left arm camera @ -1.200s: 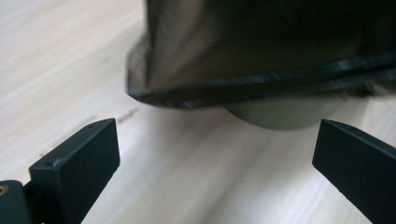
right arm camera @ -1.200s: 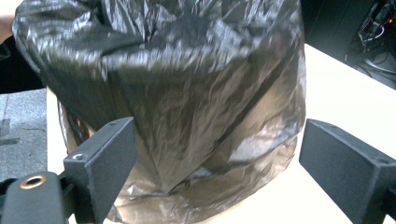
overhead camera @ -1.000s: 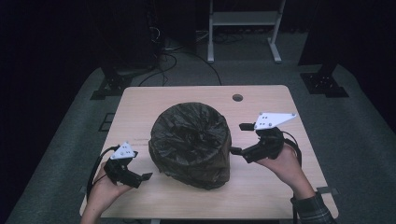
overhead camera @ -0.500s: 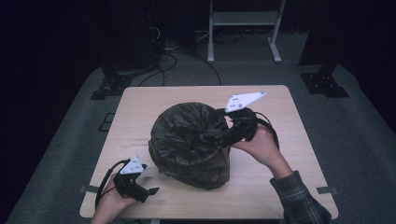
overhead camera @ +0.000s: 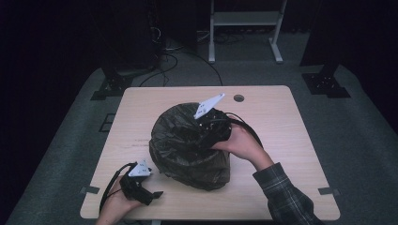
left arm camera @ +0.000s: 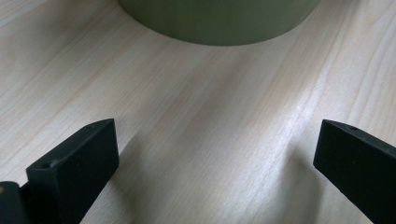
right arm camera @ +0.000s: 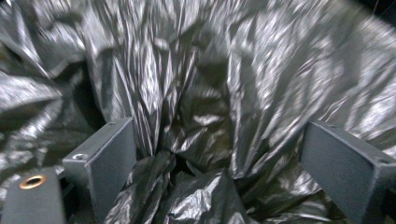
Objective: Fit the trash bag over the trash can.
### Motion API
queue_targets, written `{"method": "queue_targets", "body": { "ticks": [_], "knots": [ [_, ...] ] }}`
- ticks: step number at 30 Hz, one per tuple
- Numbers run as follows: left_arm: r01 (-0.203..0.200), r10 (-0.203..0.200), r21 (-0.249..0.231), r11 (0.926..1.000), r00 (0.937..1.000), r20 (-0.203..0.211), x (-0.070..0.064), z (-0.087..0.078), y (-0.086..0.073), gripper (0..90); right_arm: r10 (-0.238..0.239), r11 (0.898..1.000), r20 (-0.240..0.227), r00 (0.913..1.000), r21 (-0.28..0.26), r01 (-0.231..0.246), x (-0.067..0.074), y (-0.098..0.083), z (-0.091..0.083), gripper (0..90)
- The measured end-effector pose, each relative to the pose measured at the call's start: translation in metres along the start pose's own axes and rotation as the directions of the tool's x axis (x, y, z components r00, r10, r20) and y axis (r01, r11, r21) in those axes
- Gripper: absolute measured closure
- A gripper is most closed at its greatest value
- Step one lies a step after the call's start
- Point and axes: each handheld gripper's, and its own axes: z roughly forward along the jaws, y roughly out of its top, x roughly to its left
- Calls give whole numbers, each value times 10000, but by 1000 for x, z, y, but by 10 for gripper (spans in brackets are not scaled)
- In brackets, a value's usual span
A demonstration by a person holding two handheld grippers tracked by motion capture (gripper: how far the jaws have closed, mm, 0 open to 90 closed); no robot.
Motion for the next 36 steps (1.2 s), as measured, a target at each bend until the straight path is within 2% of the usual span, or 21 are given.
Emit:
{"method": "queue_targets", "body": {
  "ticks": [2,5,11,15,17,22,24,26,27,28,31,35,36],
  "knots": [
    [-60,60,-74,10000,10000,-44,-1,1,0,0,-210,9993,142,9997,317,205,3,1,4,103],
    [-178,173,-236,9996,9996,-207,-3,3,-2,0,-437,9919,358,9984,1211,391,6,3,9,105],
    [-307,297,-546,9980,9994,-181,-5,5,-3,0,-440,9748,-23,9990,2187,435,8,6,15,107],
    [-302,293,-585,9978,9994,-173,-5,5,-4,0,-59,9497,-342,9994,3127,163,6,9,20,107],
    [-293,284,-597,9978,9995,-165,-5,5,-4,0,-166,9550,-317,9994,2955,252,6,10,20,101],
    [-292,283,-602,9978,9995,-160,-5,6,-4,0,-117,9816,-91,9999,1905,132,4,13,4,100],
    [-294,285,-602,9978,9995,-160,-5,6,-4,0,-235,9889,-129,9996,1462,251,2,18,-4,101],
    [-293,284,-601,9978,9995,-160,-5,6,-4,0,-56,9951,-416,9991,985,97,1,25,-12,101],
    [-294,285,-601,9978,9995,-162,-5,6,-4,0,10,9963,-527,9986,858,36,1,27,-13,101],
    [-294,285,-601,9978,9995,-160,-5,6,-4,0,-23,9987,-624,9980,503,54,1,31,-15,101],
    [-313,305,-600,9977,9994,-143,-5,5,-4,0,-146,9999,-573,9983,-19,146,-1,44,-12,101],
    [-331,324,-595,9977,9994,-125,-5,5,-4,0,-141,9994,-763,9970,-314,118,-3,55,5,101],
    [-330,323,-595,9977,9994,-127,-5,5,-4,0,-149,9996,-771,9969,-233,131,-2,58,10,101]
  ]
}}
